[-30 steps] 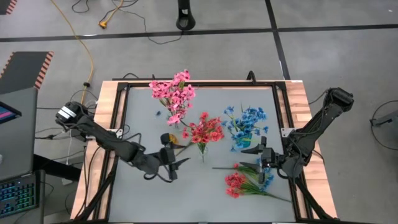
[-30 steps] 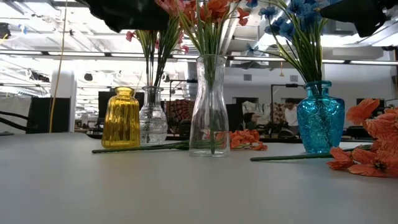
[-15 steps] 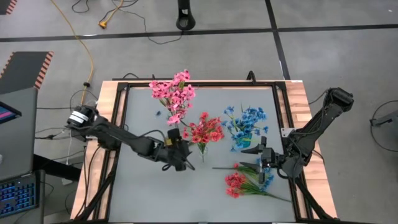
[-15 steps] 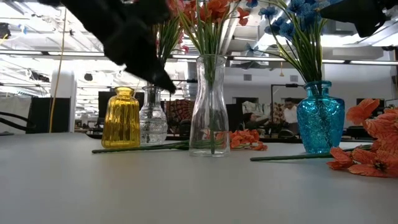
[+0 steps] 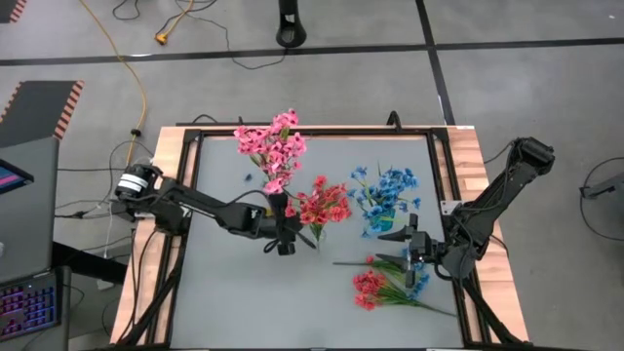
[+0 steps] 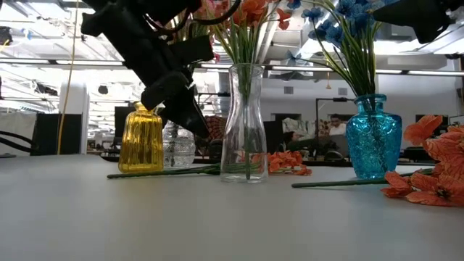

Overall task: Sort flowers into vase by color
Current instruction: Put the top red flowers into the bottom transparent vase

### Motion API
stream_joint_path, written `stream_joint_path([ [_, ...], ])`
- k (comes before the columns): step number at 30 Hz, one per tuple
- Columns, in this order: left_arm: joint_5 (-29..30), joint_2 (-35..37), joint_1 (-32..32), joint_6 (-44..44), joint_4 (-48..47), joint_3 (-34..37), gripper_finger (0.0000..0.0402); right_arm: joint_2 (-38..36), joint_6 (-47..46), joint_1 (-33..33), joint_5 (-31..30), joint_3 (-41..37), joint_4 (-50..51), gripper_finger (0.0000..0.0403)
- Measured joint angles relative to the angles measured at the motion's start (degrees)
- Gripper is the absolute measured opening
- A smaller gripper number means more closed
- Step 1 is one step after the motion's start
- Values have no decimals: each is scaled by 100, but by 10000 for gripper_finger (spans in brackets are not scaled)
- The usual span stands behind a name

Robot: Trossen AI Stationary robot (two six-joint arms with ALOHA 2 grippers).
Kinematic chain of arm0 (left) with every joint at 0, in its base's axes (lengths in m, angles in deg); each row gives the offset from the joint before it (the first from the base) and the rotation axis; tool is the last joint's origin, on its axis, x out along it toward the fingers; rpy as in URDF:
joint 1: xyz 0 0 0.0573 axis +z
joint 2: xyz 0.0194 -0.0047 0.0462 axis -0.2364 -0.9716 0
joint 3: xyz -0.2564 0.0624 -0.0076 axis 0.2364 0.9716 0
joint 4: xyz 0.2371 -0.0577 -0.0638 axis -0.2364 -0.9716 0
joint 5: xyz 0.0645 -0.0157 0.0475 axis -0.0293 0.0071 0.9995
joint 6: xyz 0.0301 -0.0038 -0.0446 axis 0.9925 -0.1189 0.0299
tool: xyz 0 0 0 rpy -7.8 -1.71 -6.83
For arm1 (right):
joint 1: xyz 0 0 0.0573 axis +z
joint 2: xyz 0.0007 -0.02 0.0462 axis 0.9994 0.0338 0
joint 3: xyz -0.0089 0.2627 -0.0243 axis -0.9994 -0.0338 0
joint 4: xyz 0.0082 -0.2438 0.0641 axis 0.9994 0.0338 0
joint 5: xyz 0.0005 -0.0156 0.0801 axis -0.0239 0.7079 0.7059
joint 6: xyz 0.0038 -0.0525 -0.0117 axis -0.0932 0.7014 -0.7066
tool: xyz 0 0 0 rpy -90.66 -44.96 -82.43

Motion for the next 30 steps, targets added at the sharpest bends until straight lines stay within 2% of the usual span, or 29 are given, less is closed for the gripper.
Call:
stream_joint_path([
  [9,-425,0,21,443,33,0,213,0,2,0,0,0,2,249],
  [23,-470,-5,-500,51,35,0,213,-1,2,0,0,0,1,249],
  [30,-438,-597,-977,-125,-217,-443,213,-2,1,0,0,0,17,249],
])
